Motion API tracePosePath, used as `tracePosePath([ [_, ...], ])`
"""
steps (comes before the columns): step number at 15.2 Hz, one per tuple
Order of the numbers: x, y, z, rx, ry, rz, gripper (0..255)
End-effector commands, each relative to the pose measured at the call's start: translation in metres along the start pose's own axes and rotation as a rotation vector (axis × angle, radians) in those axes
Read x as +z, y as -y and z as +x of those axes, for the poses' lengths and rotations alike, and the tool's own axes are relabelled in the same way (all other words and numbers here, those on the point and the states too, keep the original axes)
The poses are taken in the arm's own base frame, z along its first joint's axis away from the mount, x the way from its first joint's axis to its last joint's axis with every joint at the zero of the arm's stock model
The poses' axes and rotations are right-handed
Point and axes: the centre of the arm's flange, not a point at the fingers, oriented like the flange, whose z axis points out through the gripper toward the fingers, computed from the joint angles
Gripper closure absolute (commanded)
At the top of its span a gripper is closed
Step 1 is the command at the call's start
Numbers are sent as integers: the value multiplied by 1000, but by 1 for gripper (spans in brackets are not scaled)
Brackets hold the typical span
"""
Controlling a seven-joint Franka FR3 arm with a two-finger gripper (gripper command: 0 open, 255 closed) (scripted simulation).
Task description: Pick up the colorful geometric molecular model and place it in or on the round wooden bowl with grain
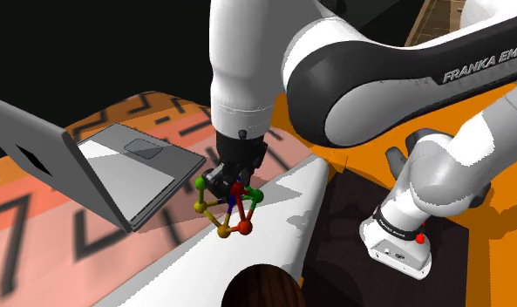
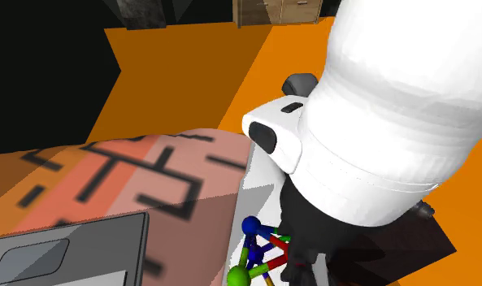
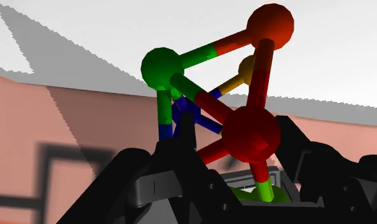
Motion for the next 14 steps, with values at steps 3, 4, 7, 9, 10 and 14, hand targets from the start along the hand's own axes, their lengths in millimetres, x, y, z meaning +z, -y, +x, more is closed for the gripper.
tracePosePath([
  [3, -14, 21, -45, 1, 0, 0, 255],
  [4, -17, 26, -57, 1, 0, 0, 255],
  [7, -26, 43, -92, 1, 0, 0, 255],
  [9, -33, 54, -115, 1, 0, 0, 255],
  [10, -36, 60, -126, 1, 0, 0, 255],
  [14, -39, 74, -158, 1, 0, 0, 255],
])
